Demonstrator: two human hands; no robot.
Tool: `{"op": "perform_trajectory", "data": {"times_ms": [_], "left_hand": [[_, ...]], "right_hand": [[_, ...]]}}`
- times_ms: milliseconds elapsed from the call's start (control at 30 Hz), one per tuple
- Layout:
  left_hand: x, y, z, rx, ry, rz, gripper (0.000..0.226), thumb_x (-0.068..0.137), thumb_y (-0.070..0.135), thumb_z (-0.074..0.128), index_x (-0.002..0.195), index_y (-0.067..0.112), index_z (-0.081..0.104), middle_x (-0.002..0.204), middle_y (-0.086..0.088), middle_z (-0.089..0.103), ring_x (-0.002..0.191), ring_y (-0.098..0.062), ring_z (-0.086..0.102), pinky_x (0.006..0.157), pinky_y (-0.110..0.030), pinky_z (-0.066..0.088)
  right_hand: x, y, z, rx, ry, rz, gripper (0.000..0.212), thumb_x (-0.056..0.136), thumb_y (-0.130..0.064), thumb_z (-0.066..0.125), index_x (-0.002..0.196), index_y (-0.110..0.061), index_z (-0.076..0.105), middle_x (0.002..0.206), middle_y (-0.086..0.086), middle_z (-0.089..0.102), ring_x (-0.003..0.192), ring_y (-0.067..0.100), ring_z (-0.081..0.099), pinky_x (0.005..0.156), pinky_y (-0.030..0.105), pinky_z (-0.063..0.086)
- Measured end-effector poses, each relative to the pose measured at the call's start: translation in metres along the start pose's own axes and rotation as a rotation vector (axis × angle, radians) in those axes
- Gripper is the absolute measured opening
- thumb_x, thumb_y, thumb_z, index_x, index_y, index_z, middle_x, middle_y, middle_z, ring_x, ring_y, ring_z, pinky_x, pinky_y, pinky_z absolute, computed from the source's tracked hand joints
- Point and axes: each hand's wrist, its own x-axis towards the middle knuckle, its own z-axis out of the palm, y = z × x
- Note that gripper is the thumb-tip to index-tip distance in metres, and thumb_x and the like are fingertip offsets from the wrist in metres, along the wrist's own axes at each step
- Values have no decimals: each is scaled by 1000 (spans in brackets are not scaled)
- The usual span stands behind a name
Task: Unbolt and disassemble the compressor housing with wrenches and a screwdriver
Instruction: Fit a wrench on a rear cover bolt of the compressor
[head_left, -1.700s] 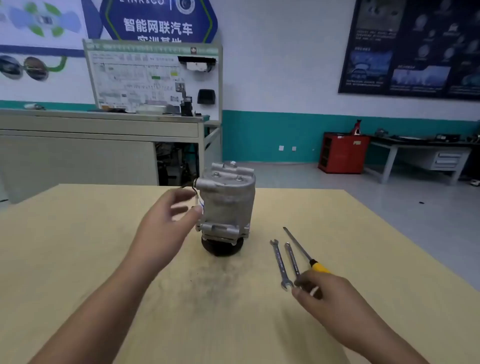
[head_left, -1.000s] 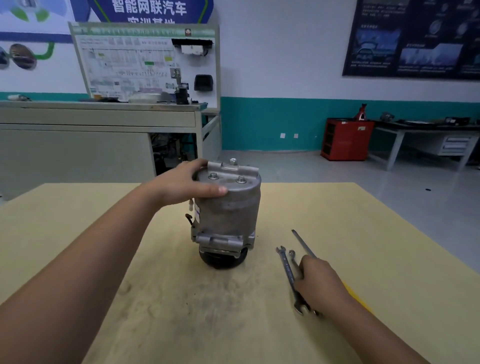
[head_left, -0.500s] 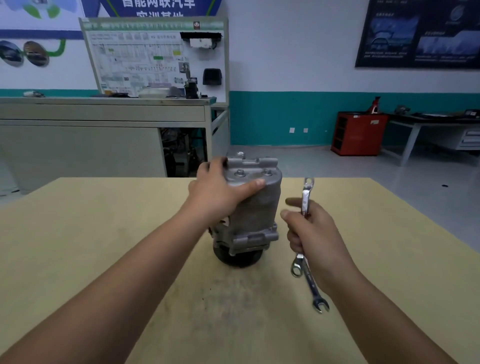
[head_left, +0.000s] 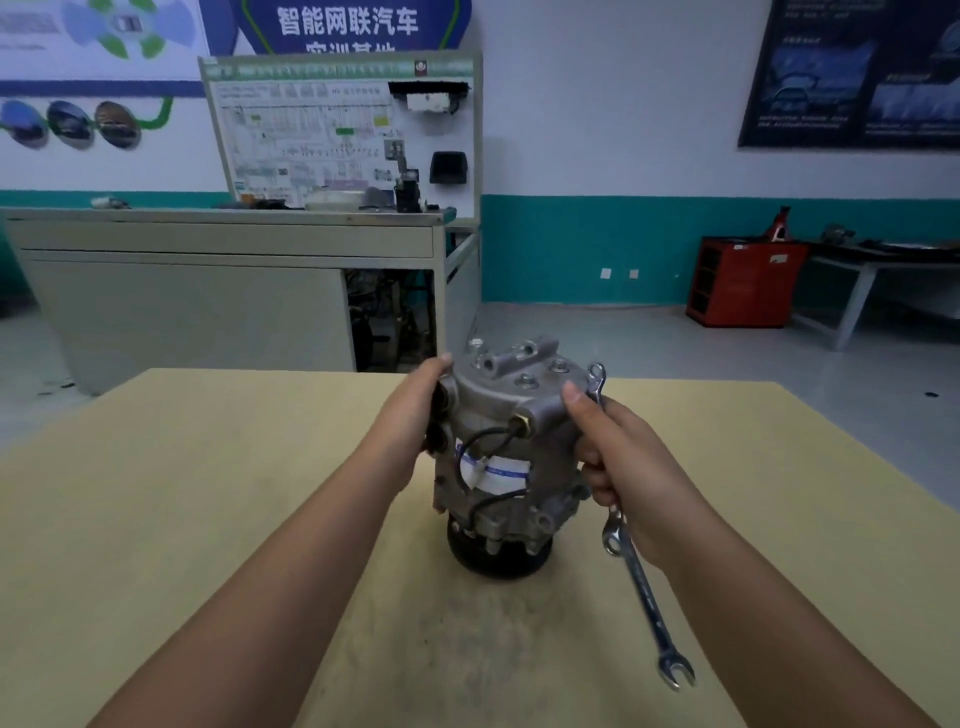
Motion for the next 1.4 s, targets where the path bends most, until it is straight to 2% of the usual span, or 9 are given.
{"op": "perform_trajectory", "data": {"times_ms": [200,333,433,533,700,833,1067,1167,1400], "left_hand": [[-13,-4,1,99,-49,68,35,88,61,43,102,36,62,101,7,65,95,-13,60,74,-30,45],[-29,-10,-2,181,-137,279,73,65,75,43,124,34,56,113,15,64,104,-2,60,84,-23,49],[-37,-14,-10,142,-195,322,71,63,67,53,125,32,55,110,14,67,94,3,65,67,-11,50],[-42,-20,-17,179,-180,363,59,70,59,69,122,36,52,114,13,63,99,0,63,68,-10,49],[-60,-28,-17,209,-128,443,83,58,49,75,134,33,46,120,15,59,94,10,62,69,-9,49],[-77,-30,-9,230,-28,514,61,53,56,75,110,55,51,98,37,62,89,16,60,65,-3,46],[-97,-28,-8,197,17,514,45,60,49,80,97,59,55,91,41,62,83,14,62,65,-8,50],[-109,-31,-8,196,15,501,55,50,63,73,103,56,58,95,34,65,85,7,65,71,-17,55],[-141,-37,-3,188,12,518,57,49,65,70,104,55,58,94,33,66,84,6,67,72,-20,56]], "right_hand": [[16,-7,-1,-168,163,47,36,89,-55,49,74,-22,56,39,-18,48,31,-7,44,33,9,29],[20,-11,-1,-189,201,47,33,91,-41,53,69,-17,54,37,-16,47,29,-3,43,29,11,26],[16,-13,1,-185,185,21,30,90,-34,55,67,-15,53,33,-18,45,29,-5,42,30,9,26],[8,-10,4,-185,171,4,28,90,-32,56,65,-17,55,36,-16,48,30,-5,42,30,12,28],[-3,-11,3,-118,144,9,30,89,-27,58,61,-19,50,37,-14,42,30,3,34,34,17,25],[-13,-12,0,-123,146,4,29,90,-25,56,62,-17,50,37,-13,41,31,4,32,34,17,23],[-28,-17,1,-202,171,-26,35,89,-24,56,57,-12,50,39,-7,43,29,4,34,32,13,23],[-37,-16,-3,-264,200,-55,28,87,-26,57,64,-10,52,50,3,43,33,6,34,33,14,24],[-69,-18,-16,-245,148,-66,38,89,-26,57,52,-18,52,41,-10,45,31,2,35,32,13,24]]}}
